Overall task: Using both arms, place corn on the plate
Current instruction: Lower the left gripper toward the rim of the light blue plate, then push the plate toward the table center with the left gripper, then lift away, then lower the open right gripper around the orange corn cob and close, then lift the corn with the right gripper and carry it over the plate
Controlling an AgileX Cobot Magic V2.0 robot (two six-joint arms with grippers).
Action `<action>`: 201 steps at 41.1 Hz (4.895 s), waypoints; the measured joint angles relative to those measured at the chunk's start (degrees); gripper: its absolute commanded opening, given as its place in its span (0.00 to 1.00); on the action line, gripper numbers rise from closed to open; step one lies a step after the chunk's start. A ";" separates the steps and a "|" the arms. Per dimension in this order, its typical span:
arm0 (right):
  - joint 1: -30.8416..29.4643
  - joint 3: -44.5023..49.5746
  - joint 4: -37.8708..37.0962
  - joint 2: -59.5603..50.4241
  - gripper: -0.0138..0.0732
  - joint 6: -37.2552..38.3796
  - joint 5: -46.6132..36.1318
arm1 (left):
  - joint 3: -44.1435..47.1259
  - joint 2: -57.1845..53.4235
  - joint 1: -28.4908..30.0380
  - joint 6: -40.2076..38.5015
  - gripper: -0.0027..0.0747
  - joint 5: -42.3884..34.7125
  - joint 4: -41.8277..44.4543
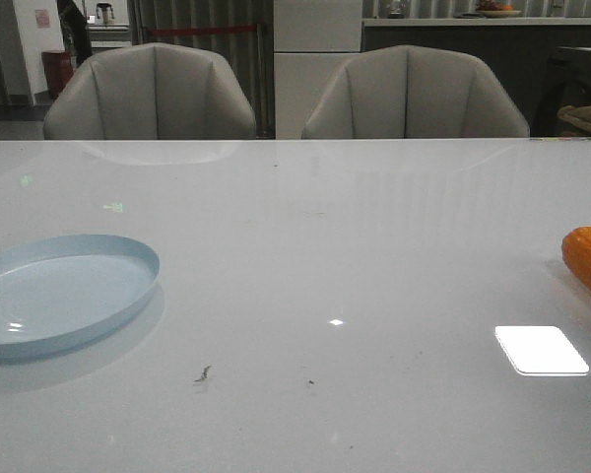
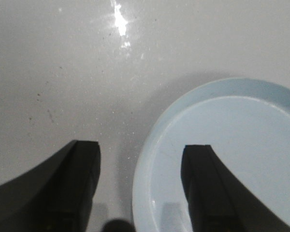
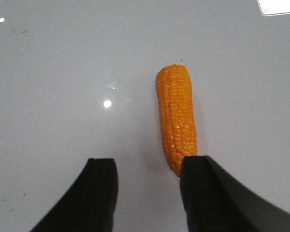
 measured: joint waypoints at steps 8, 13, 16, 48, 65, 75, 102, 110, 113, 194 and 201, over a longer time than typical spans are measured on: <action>0.00 0.00 0.00 0.00 0.65 0.00 1.18 | -0.75 5.25 0.00 0.00 0.61 0.94 0.00; 0.00 0.00 0.00 0.00 0.65 0.00 1.65 | -0.87 6.93 0.00 0.00 0.61 0.94 0.00; 0.00 0.00 0.00 0.00 0.65 0.00 1.74 | -0.96 8.05 0.00 0.00 0.61 0.94 0.00; 0.00 0.00 0.00 0.00 0.65 0.10 1.77 | -5.76 10.47 0.00 0.00 0.17 3.44 -3.86; 0.00 0.00 0.00 0.00 0.65 0.10 1.87 | -18.68 10.47 -1.82 0.00 0.16 10.76 -18.88; 0.00 0.00 0.00 0.00 0.65 0.10 1.99 | -19.31 10.60 -9.31 0.00 0.16 12.70 -20.18; 0.00 0.00 0.00 0.00 0.65 0.10 2.60 | -19.31 18.54 -19.53 -4.11 0.35 10.29 -20.85; 0.00 0.00 0.00 0.00 0.65 0.10 2.60 | -19.77 18.78 -19.56 -4.36 0.43 10.33 -21.12; 0.00 0.00 0.00 0.00 0.65 0.10 2.60 | -20.92 18.78 -19.56 -4.10 0.41 10.90 -21.12; 0.00 -33.62 -9.97 51.80 0.55 0.10 12.69 | 19.28 -45.56 -1.72 8.95 0.34 -10.80 -3.46; 0.00 -34.14 -10.07 51.92 0.48 0.10 12.28 | 19.28 -45.56 -1.72 8.95 0.34 -10.80 -3.46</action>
